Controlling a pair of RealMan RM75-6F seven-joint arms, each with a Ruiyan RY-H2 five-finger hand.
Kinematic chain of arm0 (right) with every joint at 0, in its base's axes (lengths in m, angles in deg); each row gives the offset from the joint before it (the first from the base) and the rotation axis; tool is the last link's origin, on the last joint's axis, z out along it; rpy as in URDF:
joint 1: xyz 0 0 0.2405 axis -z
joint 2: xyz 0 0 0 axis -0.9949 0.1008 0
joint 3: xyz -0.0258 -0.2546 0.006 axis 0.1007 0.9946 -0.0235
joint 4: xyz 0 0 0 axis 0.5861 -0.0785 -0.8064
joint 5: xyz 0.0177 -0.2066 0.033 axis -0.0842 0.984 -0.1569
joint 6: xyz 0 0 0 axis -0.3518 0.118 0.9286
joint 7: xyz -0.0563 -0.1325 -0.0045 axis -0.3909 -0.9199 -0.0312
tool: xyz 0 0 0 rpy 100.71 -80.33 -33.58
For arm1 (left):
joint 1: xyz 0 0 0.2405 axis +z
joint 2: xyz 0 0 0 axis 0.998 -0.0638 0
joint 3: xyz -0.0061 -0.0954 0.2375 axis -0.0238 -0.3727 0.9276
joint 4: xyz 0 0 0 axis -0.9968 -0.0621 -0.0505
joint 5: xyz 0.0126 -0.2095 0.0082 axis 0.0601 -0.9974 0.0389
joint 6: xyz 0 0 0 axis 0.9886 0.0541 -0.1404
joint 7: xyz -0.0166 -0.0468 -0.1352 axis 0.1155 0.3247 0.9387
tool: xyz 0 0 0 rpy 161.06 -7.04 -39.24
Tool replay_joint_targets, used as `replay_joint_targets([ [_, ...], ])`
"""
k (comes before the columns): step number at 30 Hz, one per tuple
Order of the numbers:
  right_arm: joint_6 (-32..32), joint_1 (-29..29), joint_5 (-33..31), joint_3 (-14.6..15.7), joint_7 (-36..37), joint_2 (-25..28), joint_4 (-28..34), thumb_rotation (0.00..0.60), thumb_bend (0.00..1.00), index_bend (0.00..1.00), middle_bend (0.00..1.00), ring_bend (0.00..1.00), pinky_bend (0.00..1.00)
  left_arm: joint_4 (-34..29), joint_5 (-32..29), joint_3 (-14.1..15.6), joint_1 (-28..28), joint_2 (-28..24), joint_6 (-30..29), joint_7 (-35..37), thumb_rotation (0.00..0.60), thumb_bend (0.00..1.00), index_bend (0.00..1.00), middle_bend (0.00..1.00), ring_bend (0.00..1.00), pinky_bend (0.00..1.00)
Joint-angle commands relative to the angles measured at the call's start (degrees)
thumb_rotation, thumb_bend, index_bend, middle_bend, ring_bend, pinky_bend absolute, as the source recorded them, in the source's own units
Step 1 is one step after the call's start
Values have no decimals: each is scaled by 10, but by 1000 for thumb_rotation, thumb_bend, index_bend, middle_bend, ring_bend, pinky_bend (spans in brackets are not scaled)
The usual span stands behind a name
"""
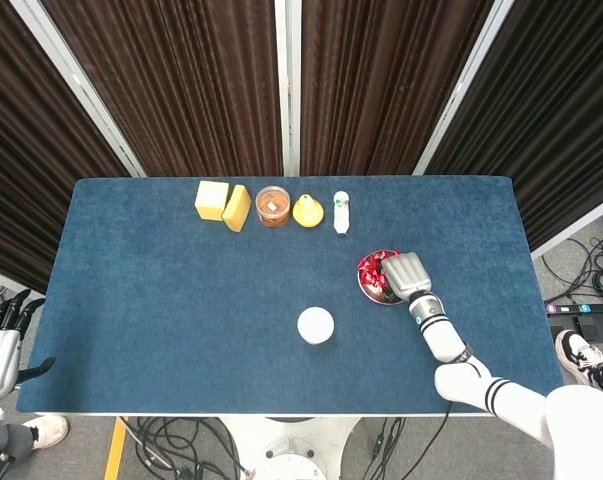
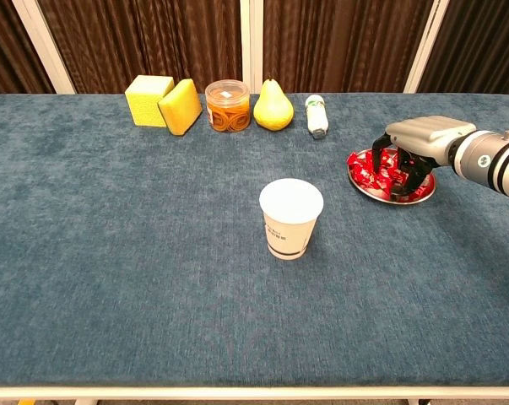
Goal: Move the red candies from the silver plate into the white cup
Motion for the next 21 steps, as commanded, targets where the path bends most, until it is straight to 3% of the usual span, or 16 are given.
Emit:
replay_joint_targets([
  [1,1,-1,0,0,3,-2,-3,600,317,507,964,1000,1000,1,0,0,0,0,0,0,600,0,216,172,141,163],
  [14,28,7,17,-2,29,32,34,600,399,650,978,1000,1000,-1,2,-1,0,0,-1,0,600,0,216,172,141,163],
  [17,45,14,31,-3,38,60,74,600,402,671,979,1000,1000,-2,3,-1,1,-1,-3,0,600,0,216,172,141,163],
  [21,81,29,70,-3,60,120,173,600,402,676,979,1000,1000,-4,3,-1,3,-4,-6,-2,600,0,216,172,141,163],
])
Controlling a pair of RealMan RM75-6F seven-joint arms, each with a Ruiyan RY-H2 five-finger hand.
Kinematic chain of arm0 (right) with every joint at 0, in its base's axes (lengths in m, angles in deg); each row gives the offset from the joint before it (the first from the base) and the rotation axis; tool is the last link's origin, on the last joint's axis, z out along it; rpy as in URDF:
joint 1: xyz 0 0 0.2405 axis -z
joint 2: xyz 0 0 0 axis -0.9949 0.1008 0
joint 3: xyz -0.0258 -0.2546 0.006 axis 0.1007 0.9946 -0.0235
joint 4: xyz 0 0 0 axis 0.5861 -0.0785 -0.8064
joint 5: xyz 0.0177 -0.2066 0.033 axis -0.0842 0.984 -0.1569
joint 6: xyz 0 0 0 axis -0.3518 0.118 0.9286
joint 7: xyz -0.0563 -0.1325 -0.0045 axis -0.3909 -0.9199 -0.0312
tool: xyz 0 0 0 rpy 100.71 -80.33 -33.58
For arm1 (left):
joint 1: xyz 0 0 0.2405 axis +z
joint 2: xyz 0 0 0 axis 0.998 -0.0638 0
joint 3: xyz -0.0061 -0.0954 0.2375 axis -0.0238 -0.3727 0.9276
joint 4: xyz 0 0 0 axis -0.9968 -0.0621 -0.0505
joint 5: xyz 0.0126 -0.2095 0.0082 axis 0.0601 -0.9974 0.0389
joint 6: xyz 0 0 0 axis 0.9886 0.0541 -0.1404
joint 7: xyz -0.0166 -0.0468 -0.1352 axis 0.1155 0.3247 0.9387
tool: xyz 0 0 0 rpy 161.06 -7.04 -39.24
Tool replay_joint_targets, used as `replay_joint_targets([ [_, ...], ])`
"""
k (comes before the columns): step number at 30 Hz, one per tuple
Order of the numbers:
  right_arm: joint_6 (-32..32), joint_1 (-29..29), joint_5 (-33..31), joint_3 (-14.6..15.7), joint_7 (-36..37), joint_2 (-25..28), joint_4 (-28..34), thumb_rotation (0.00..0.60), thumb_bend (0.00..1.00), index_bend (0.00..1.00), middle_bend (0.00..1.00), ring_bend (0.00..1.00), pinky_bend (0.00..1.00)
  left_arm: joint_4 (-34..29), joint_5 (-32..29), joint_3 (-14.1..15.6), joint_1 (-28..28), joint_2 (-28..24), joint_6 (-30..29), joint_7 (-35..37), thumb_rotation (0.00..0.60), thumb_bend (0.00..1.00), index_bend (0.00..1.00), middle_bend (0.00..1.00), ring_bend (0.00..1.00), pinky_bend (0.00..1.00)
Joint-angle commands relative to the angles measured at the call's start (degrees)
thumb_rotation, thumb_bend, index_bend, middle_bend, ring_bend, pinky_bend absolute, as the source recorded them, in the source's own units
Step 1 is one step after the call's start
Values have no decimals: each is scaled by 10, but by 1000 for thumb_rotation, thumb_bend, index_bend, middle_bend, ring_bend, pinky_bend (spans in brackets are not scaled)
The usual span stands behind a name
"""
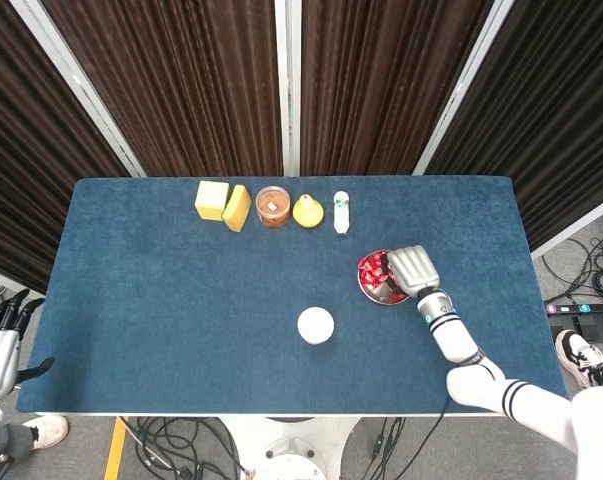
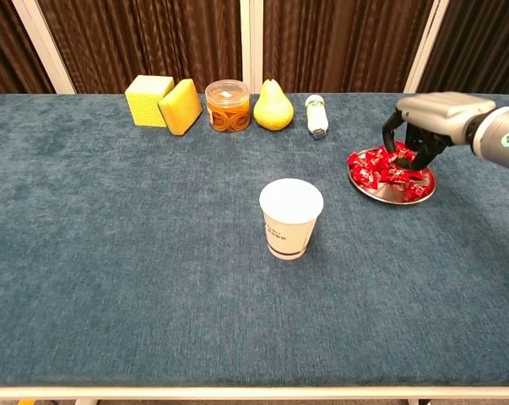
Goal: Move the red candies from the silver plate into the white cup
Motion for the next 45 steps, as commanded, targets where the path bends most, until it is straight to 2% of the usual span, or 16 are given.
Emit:
replay_joint_targets([
  [1,37,16,45,-1,28,65,105,600,402,676,979,1000,1000,-1,0,0,0,-1,-1,-1,600,0,216,172,141,163],
  [4,42,13,76,0,43,92,166,600,402,677,979,1000,1000,-3,1,-1,0,-2,-1,-2,600,0,216,172,141,163],
  [7,27,-2,91,2,43,92,196,600,402,680,979,1000,1000,-5,4,-1,-1,-3,-3,-4,600,0,216,172,141,163],
  [16,-6,-49,88,10,4,36,186,600,402,670,979,1000,1000,-6,2,2,6,-4,-8,-4,600,0,216,172,141,163],
  [28,12,-48,101,26,3,49,213,600,402,644,979,1000,1000,-3,0,2,9,-2,-9,-2,600,0,216,172,141,163],
  [33,6,-55,98,34,-16,44,210,600,393,529,979,1000,1000,-3,1,2,12,-1,-12,-2,600,0,216,172,141,163],
  [35,6,-56,94,35,-22,43,210,600,335,437,979,998,1000,-3,0,2,13,-2,-12,-2,600,0,216,172,141,163],
  [39,22,-52,94,33,-18,45,215,600,177,323,979,997,1000,0,-1,2,14,0,-13,0,600,0,216,172,141,163],
  [45,76,-23,94,14,10,89,228,600,154,296,979,997,1000,4,2,0,13,2,-13,4,600,0,216,172,141,163],
])
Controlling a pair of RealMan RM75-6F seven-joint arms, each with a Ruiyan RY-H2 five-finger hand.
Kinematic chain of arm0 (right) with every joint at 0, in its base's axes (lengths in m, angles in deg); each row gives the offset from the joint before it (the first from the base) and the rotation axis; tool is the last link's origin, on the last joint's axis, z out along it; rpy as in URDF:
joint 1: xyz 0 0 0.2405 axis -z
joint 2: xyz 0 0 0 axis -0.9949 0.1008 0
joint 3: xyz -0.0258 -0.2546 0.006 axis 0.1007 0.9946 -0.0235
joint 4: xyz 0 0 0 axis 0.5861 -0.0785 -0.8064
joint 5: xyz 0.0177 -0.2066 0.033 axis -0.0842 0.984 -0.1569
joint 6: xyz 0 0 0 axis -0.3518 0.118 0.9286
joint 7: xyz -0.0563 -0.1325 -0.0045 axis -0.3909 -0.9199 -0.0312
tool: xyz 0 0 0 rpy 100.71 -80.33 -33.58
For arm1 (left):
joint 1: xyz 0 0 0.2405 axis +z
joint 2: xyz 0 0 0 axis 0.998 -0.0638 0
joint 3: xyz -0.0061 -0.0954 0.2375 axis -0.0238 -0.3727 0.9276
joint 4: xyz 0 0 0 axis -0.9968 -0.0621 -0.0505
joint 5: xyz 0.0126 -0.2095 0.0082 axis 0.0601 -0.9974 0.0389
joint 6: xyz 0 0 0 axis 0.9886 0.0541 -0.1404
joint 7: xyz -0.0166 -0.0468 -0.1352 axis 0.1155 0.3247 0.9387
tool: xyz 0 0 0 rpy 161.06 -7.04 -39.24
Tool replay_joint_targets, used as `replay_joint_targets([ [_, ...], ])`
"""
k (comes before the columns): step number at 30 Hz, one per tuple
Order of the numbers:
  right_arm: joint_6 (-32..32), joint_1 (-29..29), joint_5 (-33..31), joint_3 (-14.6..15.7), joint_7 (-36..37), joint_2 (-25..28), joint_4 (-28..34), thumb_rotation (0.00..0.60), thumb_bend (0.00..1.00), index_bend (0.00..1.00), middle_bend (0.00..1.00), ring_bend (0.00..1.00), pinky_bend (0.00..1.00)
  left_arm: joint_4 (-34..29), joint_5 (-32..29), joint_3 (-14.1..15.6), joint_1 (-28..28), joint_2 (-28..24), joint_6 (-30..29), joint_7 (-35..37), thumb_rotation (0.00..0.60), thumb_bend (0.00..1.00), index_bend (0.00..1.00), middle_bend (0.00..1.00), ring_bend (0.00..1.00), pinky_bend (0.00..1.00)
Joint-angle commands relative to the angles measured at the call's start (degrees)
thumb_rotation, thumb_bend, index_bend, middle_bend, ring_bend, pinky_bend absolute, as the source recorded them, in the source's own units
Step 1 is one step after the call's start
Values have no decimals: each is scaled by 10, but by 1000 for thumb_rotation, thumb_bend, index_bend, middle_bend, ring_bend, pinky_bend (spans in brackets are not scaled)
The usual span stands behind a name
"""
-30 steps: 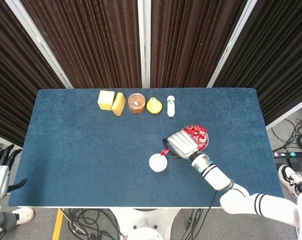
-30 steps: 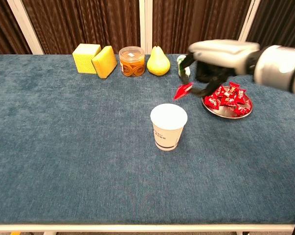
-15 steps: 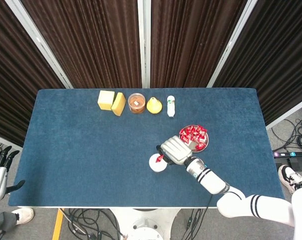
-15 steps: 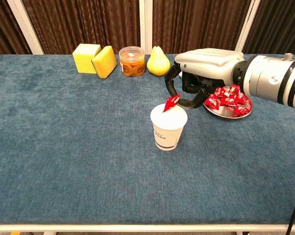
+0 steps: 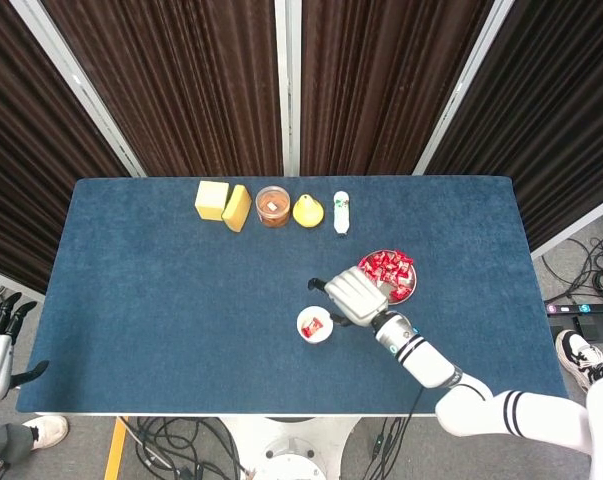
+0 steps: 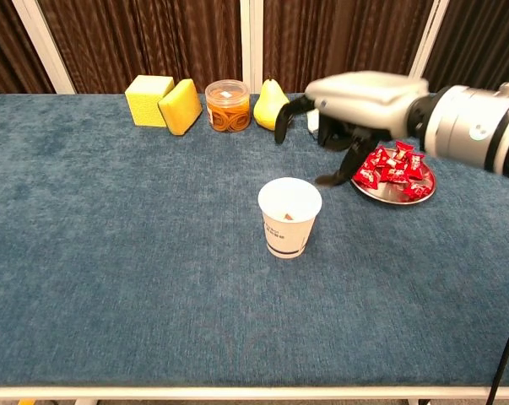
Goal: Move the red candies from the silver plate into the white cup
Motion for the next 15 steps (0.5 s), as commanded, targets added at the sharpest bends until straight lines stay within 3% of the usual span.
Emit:
replay_joint_targets([
  [1,29,22,-8,-10,12,36,2,600,155,298,979,997,1000,2,1,0,0,0,0,2,600,0,216,172,141,163],
  [7,6,45,-58,16,-5,67,-40,600,215,357,979,997,1000,4,3,-1,-2,4,2,4,600,0,216,172,141,163],
  [15,-43,46,-121,32,-14,23,-131,600,282,395,979,997,1000,-1,4,1,1,3,0,0,600,0,216,172,141,163],
])
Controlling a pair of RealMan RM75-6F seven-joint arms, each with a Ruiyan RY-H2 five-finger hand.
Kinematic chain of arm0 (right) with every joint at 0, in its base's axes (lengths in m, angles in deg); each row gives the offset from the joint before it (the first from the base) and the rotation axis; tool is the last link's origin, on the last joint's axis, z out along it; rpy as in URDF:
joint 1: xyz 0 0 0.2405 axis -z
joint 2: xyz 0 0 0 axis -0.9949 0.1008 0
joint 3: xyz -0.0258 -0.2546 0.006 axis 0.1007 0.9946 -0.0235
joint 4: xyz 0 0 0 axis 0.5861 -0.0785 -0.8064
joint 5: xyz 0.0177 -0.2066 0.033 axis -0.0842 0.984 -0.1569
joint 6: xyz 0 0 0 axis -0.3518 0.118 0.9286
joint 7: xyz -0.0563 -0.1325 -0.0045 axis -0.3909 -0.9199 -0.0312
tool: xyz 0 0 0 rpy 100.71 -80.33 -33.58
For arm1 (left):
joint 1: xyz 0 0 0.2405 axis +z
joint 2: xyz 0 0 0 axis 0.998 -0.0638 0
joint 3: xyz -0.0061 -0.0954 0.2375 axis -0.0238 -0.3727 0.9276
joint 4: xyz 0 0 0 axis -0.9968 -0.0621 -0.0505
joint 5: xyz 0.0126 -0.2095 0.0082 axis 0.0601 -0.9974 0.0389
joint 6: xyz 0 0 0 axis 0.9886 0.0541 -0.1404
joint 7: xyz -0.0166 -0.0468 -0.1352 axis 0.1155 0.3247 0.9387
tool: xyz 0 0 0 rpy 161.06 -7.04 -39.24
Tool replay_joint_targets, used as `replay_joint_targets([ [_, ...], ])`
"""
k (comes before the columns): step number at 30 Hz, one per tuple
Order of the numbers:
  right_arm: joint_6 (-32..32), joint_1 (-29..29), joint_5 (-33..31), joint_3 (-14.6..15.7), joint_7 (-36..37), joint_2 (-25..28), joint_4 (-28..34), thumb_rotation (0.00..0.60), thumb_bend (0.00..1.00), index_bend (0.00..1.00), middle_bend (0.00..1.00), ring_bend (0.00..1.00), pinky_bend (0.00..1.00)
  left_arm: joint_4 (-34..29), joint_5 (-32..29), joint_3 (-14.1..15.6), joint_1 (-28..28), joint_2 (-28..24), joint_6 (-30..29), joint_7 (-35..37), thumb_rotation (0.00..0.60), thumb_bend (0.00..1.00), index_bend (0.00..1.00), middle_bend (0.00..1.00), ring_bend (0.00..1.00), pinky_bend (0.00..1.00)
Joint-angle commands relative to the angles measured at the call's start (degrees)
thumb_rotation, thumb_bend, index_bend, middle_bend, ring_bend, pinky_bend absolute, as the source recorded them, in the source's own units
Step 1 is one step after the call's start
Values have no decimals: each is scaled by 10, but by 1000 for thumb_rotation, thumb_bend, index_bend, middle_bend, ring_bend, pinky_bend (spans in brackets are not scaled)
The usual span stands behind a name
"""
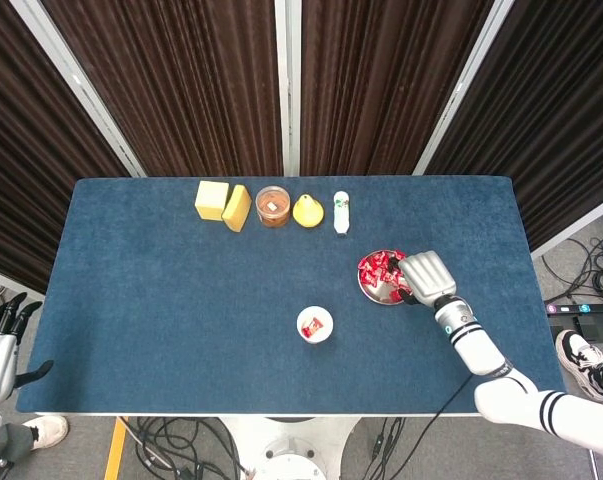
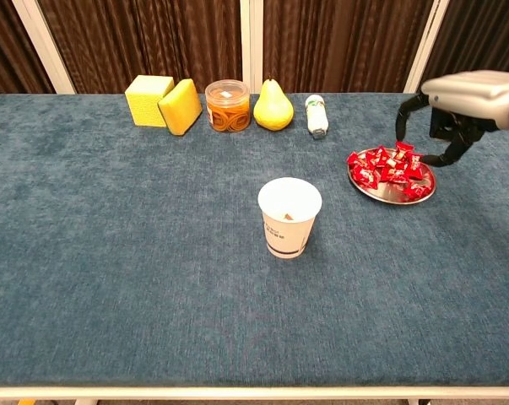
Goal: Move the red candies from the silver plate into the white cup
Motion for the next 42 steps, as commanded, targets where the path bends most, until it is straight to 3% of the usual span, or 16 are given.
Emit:
replay_joint_targets([
  [1,-24,-1,-27,6,-5,-28,-44,600,285,397,979,997,1000,-1,-1,0,2,-1,-1,-1,600,0,216,172,141,163],
  [7,-45,-7,-44,8,-12,-49,-83,600,297,405,979,997,1000,-2,-5,2,6,-1,-1,0,600,0,216,172,141,163],
  [33,-84,-26,-68,12,-34,-82,-129,600,297,419,979,997,1000,4,-11,2,9,2,3,2,600,0,216,171,141,163],
  [42,-85,-30,-78,12,-43,-91,-140,600,343,529,979,998,1000,5,-12,1,9,4,4,3,600,0,216,172,141,163],
])
